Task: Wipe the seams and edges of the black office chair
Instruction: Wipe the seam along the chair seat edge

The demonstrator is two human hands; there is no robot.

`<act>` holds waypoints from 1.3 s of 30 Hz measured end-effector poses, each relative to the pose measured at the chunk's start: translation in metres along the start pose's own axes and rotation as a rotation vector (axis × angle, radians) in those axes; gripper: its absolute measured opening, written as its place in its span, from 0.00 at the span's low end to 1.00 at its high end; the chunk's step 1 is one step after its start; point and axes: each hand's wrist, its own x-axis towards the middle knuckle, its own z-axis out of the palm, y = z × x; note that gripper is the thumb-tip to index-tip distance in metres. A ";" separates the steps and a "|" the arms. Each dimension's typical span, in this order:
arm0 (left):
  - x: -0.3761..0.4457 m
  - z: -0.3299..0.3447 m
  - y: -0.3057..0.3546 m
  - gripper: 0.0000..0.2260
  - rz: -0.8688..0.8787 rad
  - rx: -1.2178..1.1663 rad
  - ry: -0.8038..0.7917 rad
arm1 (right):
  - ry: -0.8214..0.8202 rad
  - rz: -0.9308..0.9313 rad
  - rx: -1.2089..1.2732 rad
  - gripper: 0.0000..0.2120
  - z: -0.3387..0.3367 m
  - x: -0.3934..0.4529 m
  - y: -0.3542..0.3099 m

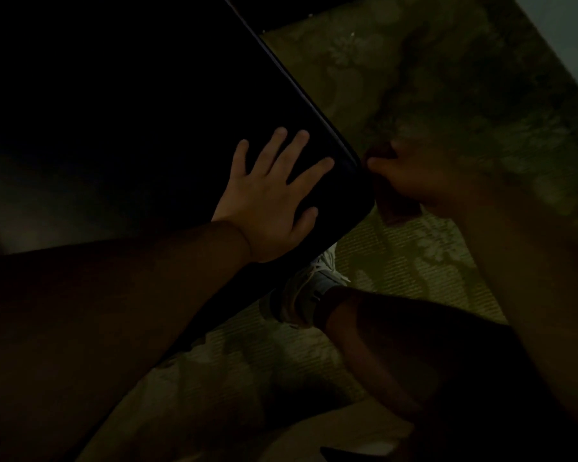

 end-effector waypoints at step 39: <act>-0.010 0.004 0.000 0.30 0.037 0.021 0.032 | 0.053 -0.180 -0.130 0.06 -0.001 -0.002 -0.010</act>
